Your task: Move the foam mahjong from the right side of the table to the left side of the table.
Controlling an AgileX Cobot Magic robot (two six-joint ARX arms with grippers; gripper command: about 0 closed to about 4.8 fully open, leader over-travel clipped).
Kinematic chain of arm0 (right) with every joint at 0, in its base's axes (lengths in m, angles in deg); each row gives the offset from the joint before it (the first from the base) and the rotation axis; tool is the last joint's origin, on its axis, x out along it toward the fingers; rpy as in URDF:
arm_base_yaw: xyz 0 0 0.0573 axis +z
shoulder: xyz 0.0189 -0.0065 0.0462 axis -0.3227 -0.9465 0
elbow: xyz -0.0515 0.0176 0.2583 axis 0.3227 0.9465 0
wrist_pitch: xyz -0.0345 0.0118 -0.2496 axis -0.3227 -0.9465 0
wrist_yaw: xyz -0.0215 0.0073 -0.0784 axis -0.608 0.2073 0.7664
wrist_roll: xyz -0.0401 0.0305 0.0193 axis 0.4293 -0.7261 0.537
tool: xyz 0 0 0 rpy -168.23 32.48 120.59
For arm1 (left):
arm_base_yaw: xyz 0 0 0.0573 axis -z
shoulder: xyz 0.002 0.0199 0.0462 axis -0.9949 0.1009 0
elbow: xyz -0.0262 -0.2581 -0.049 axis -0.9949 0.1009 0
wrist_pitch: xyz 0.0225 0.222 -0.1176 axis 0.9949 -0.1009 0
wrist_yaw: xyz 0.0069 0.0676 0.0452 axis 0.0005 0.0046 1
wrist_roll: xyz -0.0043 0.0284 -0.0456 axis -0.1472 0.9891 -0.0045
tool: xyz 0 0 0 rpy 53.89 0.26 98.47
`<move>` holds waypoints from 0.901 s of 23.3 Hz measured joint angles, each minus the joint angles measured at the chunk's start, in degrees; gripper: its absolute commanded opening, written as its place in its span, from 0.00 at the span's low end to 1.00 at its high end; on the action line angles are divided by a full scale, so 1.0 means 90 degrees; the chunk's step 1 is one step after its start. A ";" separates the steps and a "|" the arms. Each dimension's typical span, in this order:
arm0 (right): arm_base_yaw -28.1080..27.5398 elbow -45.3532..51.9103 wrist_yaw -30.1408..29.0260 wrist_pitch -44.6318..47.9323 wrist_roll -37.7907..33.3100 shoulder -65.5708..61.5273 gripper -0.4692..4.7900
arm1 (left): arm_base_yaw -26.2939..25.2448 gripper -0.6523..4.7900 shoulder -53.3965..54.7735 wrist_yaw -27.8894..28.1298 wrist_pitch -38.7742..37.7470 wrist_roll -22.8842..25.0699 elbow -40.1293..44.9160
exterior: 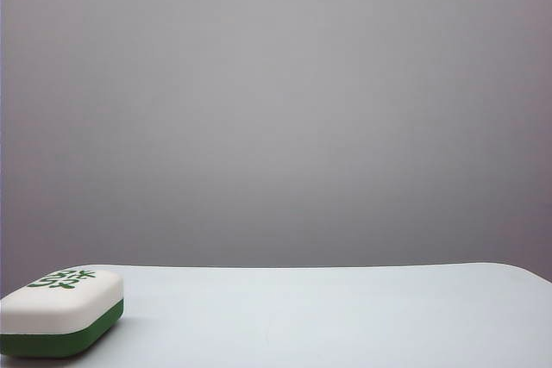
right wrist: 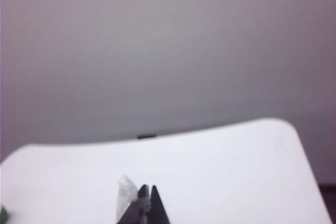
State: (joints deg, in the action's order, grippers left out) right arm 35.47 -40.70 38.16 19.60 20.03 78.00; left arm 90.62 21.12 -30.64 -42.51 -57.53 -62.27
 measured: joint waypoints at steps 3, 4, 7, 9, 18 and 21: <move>0.0005 0.0427 -0.0002 0.0049 0.0002 0.0005 0.08 | -0.0007 0.11 -0.0036 0.0000 0.0665 -0.0403 0.0457; 0.0005 0.0498 -0.0002 0.0070 0.0005 0.0005 0.08 | -0.0034 0.11 -0.0051 0.0002 0.0680 -0.0403 0.0491; 0.0002 0.0641 0.0010 0.0112 0.0005 0.0007 0.08 | -0.0464 0.11 -0.0180 -0.0029 0.0636 -0.0408 0.0517; 0.0002 0.0695 0.0066 0.0117 0.0034 0.0007 0.08 | -0.0801 0.11 -0.0321 -0.0277 0.0583 -0.0413 0.0556; -0.0461 0.0699 0.0109 0.0158 0.0415 0.0007 0.08 | -0.2159 0.11 -0.0971 -0.1333 0.0284 -0.0665 0.0848; -0.0775 0.0699 -0.0029 0.0151 0.0491 0.0002 0.08 | -0.2086 0.11 -0.0952 -0.1107 -0.0189 -0.0585 0.1103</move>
State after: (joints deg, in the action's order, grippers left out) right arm 28.50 -34.40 37.90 20.95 24.44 78.02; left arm 71.85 12.56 -40.61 -44.21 -62.79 -52.35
